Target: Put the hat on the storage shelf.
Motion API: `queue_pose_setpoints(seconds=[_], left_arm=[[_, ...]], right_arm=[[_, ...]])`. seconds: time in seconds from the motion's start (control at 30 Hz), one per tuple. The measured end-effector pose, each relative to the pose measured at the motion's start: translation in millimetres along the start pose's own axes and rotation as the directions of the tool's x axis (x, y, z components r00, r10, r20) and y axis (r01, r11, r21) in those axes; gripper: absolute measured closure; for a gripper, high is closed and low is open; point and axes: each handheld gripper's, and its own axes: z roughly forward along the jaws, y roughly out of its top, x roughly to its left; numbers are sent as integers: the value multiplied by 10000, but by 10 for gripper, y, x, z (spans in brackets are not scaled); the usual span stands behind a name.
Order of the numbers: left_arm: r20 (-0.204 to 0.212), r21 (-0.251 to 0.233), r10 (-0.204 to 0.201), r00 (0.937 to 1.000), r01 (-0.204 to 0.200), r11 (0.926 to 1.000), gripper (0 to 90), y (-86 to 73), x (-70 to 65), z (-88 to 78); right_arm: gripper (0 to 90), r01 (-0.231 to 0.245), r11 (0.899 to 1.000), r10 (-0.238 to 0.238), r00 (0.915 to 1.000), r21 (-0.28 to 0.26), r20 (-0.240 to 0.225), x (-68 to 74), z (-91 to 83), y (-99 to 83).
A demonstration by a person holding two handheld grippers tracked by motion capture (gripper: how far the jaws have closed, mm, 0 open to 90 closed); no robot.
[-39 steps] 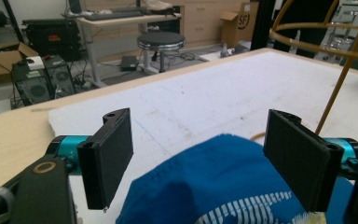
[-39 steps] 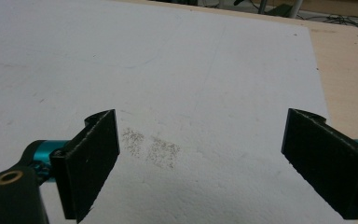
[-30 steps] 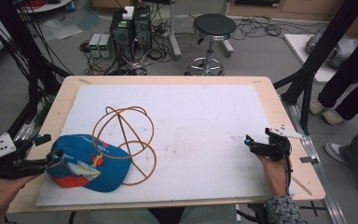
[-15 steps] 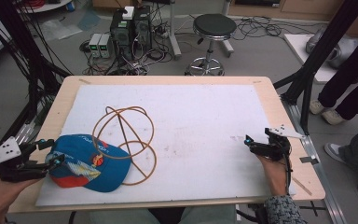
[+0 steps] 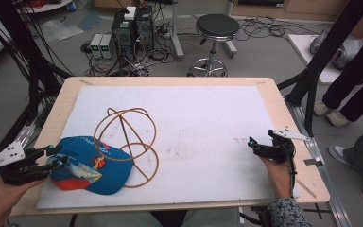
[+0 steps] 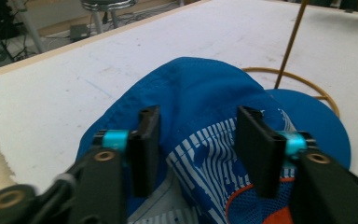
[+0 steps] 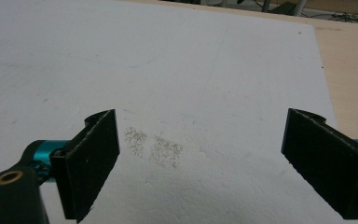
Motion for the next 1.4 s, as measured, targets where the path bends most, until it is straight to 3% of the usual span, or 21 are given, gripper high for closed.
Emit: queue_pose_setpoints(seconds=[0.27, 0.33, 0.57, 0.93, 1.17, 1.4], left_arm=[[416, -221, 95, 9991, -86, 9997, 764, -10, -5, -9], [614, -341, -17, 9981, 38, 9994, 857, 19, -16, -15], [874, -826, -73, 9961, 146, 9965, 878, 123, -47, -56], [636, -1605, 75, 9979, 28, 9870, 880, 443, -90, -188], [111, -1753, 323, 9994, -299, 9841, 880, 725, 2, -264], [-449, -2145, 435, 9980, -522, 9753, 880, 1020, 115, -305]], right_arm=[[103, -33, 10000, 33, 10000, 10, 0, -1, -2, -1], [103, -58, 10000, 58, 10000, 23, -6, -1, -1, 0], [103, -148, 9999, 148, 9999, 6, 44, -17, 2, -2], [103, -321, 9995, 321, 9995, 29, 54, -44, 1, -6], [103, -476, 9989, 476, 9989, -34, -3, -44, 16, -5], [103, -497, 9988, 497, 9988, -22, -30, -53, 13, -6]])
